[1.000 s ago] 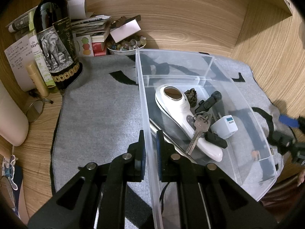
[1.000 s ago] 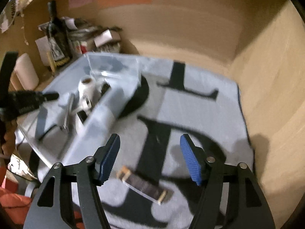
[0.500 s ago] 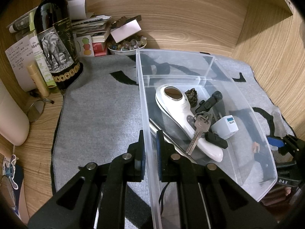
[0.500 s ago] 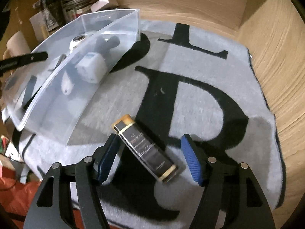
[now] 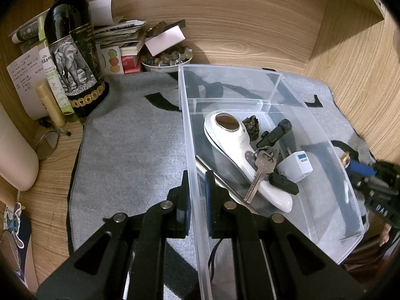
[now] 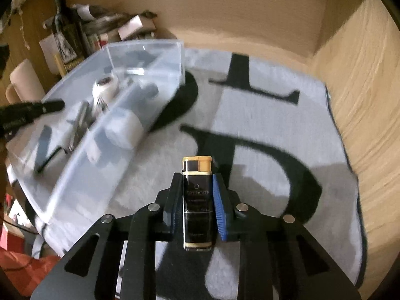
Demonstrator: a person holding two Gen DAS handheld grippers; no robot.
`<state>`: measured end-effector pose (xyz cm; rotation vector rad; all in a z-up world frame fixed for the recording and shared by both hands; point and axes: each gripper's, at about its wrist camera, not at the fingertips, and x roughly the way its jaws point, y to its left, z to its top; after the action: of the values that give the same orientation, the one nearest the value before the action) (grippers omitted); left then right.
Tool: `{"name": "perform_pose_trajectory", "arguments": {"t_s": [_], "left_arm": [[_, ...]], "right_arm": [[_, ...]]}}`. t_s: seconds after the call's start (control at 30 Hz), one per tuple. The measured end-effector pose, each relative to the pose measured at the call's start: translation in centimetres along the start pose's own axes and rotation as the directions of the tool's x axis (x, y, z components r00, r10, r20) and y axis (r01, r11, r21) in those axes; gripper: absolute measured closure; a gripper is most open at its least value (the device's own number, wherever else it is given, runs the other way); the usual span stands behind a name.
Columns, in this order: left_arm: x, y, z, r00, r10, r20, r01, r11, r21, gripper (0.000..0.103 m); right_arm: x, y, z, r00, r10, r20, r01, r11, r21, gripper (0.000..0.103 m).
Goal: Organize rigid objects
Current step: 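Grasp the black-and-gold box on the mat with the right gripper, then place the black-and-gold box into the box and open the right gripper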
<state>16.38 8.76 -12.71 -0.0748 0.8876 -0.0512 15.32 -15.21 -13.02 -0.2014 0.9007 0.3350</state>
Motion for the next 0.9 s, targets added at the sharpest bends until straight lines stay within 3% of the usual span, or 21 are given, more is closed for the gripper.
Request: {"name": "perform_pose_trajectory", "arguments": {"t_s": [0.23, 0.53, 0.7, 0.9], "left_arm": [[0.0, 0.0, 0.0, 1.000, 0.000, 0.000, 0.000, 1.000, 0.000, 0.095], [0.0, 0.0, 0.0, 1.000, 0.000, 0.000, 0.000, 1.000, 0.000, 0.095], [0.0, 0.0, 0.0, 1.000, -0.002, 0.000, 0.002, 1.000, -0.001, 0.095], [0.0, 0.0, 0.0, 1.000, 0.000, 0.000, 0.000, 1.000, 0.002, 0.095]], "right_arm": [[-2.6, 1.4, 3.7, 0.991, 0.021, 0.134, -0.015, 0.999, -0.039, 0.081], [-5.7, 4.7, 8.0, 0.960, 0.074, 0.270, -0.040, 0.991, -0.130, 0.081], [-4.8, 6.8, 9.0, 0.959, 0.115, 0.258, -0.068, 0.980, -0.186, 0.081], [-1.3, 8.7, 9.2, 0.975, 0.148, 0.164, -0.110, 0.969, -0.221, 0.081]]}}
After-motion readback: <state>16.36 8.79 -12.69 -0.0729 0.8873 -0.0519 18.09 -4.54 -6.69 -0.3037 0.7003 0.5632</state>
